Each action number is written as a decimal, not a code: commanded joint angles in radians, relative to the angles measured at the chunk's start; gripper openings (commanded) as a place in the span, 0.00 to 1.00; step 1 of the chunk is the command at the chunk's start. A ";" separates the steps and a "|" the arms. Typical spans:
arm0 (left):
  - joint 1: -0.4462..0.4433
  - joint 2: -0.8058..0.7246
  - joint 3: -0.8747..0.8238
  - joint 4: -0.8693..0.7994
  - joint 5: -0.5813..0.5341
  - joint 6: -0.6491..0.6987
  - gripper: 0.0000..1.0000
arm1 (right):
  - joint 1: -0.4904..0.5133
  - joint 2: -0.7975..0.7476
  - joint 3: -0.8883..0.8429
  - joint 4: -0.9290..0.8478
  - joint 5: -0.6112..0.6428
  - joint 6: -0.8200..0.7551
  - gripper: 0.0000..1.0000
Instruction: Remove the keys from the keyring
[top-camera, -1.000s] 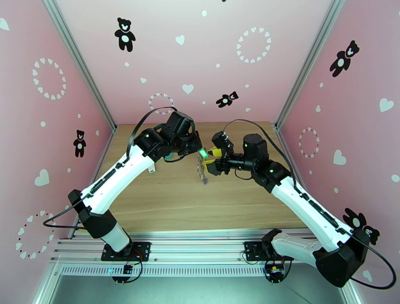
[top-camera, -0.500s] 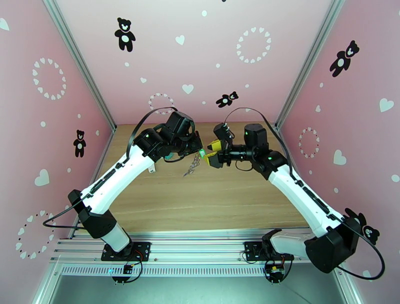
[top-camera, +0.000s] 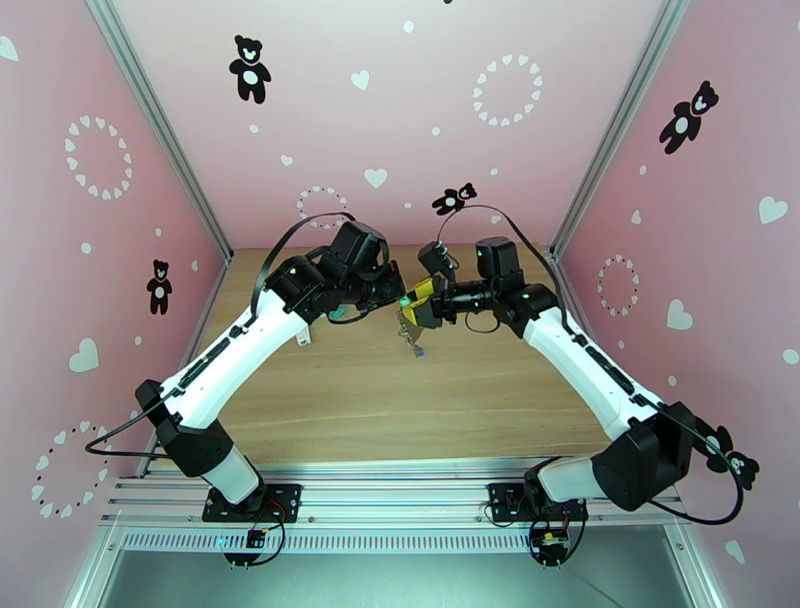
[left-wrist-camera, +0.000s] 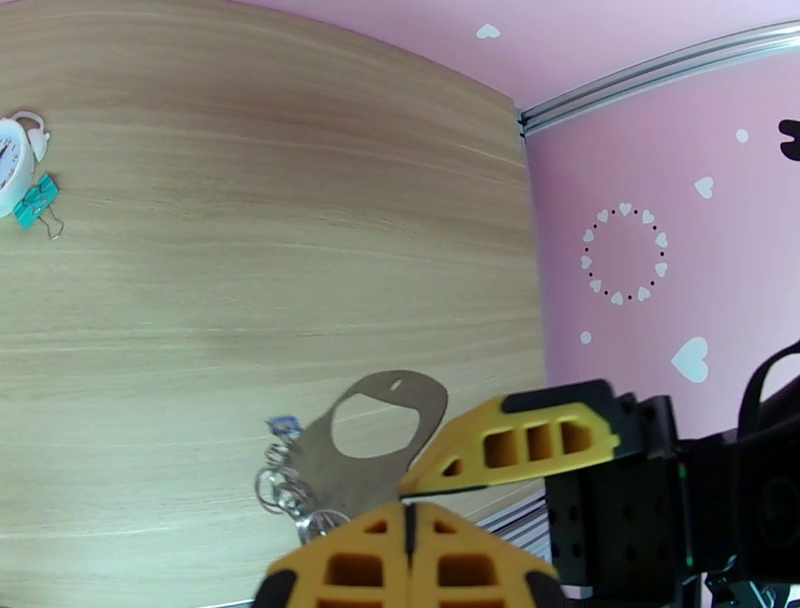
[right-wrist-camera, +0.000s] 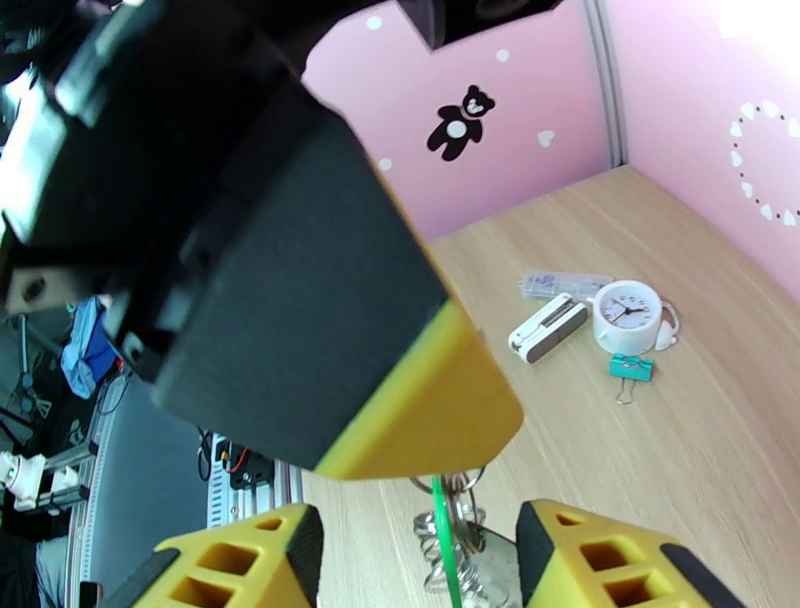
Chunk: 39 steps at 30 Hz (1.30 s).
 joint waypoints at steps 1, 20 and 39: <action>0.004 -0.010 0.043 0.024 0.010 0.006 0.00 | 0.003 0.013 0.027 -0.045 -0.026 -0.024 0.49; 0.005 -0.006 0.058 0.000 -0.019 -0.001 0.00 | 0.036 -0.159 -0.019 -0.015 0.248 0.067 0.60; 0.004 -0.013 0.059 0.009 0.006 -0.020 0.00 | 0.039 -0.055 0.014 -0.057 0.132 0.044 0.55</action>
